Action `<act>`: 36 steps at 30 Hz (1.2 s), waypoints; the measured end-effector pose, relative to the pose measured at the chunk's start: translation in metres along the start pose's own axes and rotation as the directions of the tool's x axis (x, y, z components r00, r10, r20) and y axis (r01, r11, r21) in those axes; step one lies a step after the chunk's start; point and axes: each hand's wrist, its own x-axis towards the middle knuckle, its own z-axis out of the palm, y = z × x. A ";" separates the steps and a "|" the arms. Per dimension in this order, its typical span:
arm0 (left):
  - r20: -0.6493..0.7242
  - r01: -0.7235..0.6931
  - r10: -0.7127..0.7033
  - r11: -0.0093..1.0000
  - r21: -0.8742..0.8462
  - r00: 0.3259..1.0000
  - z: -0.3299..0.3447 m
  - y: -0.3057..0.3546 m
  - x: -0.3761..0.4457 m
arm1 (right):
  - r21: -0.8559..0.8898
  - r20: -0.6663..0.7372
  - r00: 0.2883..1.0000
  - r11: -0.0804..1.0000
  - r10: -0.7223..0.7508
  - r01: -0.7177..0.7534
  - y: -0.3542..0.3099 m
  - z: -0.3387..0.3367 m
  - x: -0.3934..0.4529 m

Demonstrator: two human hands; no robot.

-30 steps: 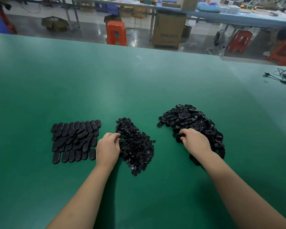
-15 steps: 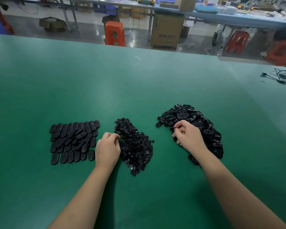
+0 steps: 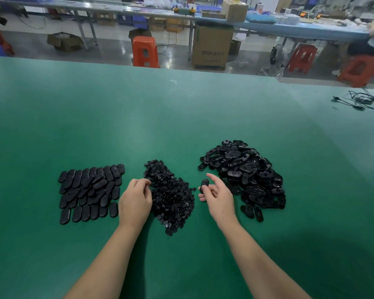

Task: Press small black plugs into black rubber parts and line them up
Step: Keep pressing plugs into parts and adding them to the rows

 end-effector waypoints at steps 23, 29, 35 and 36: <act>-0.008 -0.016 0.016 1.000 0.005 1.000 0.002 -0.001 -0.001 | 0.241 -0.007 0.997 0.967 0.079 -0.076 0.010 0.011 0.002; 0.014 0.068 -0.067 0.993 -0.099 0.998 0.000 -0.001 0.003 | 0.197 -0.001 0.999 0.979 0.051 -0.049 0.012 0.012 0.001; 0.021 0.211 -0.212 0.945 -0.250 0.977 -0.002 -0.003 0.006 | 0.125 0.008 1.000 0.992 0.015 -0.016 0.012 0.011 -0.003; 0.021 0.218 -0.220 0.937 -0.273 0.975 -0.003 -0.003 0.006 | 0.123 0.003 1.000 0.992 0.011 -0.012 0.012 0.010 -0.003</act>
